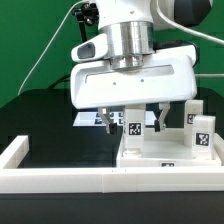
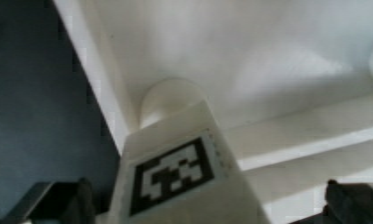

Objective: Assemble square table

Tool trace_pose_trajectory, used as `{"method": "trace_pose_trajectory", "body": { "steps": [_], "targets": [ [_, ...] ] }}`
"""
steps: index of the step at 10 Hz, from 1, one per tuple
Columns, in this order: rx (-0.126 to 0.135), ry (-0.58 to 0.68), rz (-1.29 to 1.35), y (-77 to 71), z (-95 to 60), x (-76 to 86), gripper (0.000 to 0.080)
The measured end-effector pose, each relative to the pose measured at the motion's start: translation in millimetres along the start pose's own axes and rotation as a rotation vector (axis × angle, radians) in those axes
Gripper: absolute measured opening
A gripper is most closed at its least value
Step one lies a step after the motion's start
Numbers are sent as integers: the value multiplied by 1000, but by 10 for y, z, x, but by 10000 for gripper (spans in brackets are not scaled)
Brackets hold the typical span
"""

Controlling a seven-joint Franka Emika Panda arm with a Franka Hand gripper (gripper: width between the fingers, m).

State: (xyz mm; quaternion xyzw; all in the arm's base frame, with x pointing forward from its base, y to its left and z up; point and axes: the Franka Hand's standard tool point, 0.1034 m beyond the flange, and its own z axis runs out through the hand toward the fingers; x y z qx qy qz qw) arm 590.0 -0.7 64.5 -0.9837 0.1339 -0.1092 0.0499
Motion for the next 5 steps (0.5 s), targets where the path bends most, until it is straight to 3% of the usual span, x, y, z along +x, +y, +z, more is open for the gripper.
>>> {"method": "trace_pose_trajectory", "body": {
  "steps": [5],
  "targets": [
    [-33, -3, -532, -24, 11, -7, 649]
  ]
}}
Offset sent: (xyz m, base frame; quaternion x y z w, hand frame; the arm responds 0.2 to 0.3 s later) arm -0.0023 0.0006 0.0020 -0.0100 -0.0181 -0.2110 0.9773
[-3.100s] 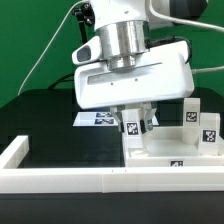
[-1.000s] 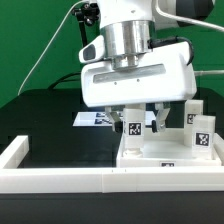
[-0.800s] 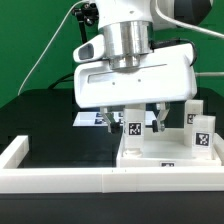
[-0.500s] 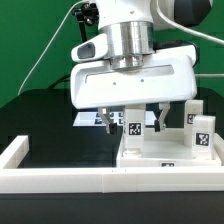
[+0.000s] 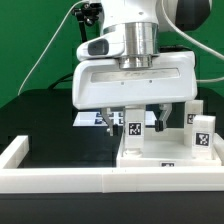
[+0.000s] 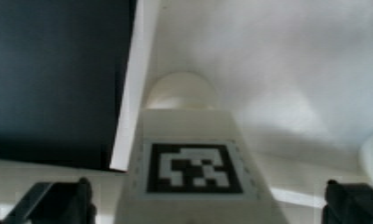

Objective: Assemble square table

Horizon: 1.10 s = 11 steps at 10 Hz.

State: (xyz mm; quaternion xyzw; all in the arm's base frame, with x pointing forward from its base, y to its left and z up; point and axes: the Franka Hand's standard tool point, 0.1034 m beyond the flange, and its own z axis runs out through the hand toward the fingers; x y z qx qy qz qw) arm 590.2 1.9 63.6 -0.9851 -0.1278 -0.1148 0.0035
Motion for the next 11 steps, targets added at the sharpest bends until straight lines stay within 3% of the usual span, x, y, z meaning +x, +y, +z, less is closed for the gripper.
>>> {"method": "trace_pose_trajectory", "body": {
  "steps": [1, 2, 3, 4, 5, 8, 11],
  "targets": [
    [0, 0, 1, 1, 2, -1, 623],
    [0, 0, 2, 1, 2, -2, 458],
    [0, 0, 2, 1, 2, -2, 458],
    [0, 0, 3, 4, 2, -1, 308],
    [0, 0, 3, 3, 3, -2, 265],
    [0, 0, 28, 2, 3, -3, 265],
    [4, 6, 338, -6, 24, -3, 265]
  ]
}}
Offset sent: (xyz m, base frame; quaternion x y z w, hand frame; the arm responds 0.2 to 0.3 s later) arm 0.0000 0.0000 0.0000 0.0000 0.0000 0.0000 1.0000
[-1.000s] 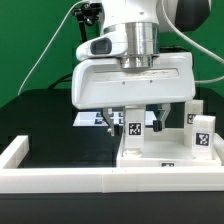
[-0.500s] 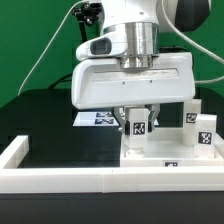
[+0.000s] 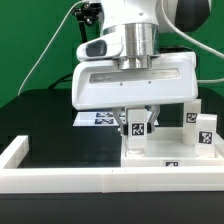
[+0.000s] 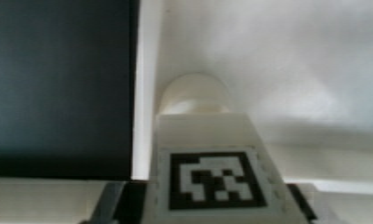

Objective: Assemble square table

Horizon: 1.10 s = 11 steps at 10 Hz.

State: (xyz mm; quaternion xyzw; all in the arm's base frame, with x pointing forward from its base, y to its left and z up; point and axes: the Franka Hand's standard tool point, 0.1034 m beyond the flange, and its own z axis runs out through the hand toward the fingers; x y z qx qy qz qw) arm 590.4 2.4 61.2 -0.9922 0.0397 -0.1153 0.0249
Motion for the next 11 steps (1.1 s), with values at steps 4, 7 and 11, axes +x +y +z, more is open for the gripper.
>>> {"method": "trace_pose_trajectory", "body": {
  "steps": [4, 7, 11],
  "targets": [
    [18, 0, 432, -3, 13, 9, 268],
    [0, 3, 710, 6, 18, 5, 268],
    [2, 11, 888, 18, 20, 5, 282]
  ]
}}
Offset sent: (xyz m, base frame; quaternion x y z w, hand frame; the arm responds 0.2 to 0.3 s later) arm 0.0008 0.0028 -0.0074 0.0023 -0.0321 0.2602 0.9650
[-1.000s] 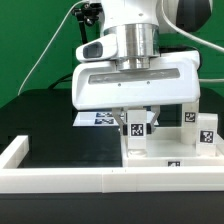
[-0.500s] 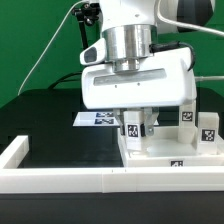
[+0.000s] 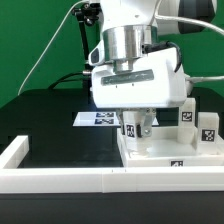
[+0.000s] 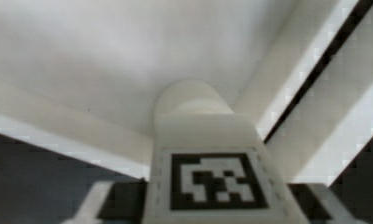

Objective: Assemble square table

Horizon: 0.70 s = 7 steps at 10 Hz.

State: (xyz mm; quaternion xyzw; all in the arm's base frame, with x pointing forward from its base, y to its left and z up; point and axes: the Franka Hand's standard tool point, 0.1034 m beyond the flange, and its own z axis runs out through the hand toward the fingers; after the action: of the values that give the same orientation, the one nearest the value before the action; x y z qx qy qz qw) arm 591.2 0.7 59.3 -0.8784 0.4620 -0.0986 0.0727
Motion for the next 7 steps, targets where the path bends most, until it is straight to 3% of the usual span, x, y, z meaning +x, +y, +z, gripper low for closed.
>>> {"method": "trace_pose_trajectory", "body": {
  "steps": [1, 2, 7],
  "targets": [
    [0, 0, -31, 0, 0, -1, 491],
    [0, 0, -89, -3, 1, -6, 603],
    [3, 0, -537, -73, -32, -58, 649]
  ]
}}
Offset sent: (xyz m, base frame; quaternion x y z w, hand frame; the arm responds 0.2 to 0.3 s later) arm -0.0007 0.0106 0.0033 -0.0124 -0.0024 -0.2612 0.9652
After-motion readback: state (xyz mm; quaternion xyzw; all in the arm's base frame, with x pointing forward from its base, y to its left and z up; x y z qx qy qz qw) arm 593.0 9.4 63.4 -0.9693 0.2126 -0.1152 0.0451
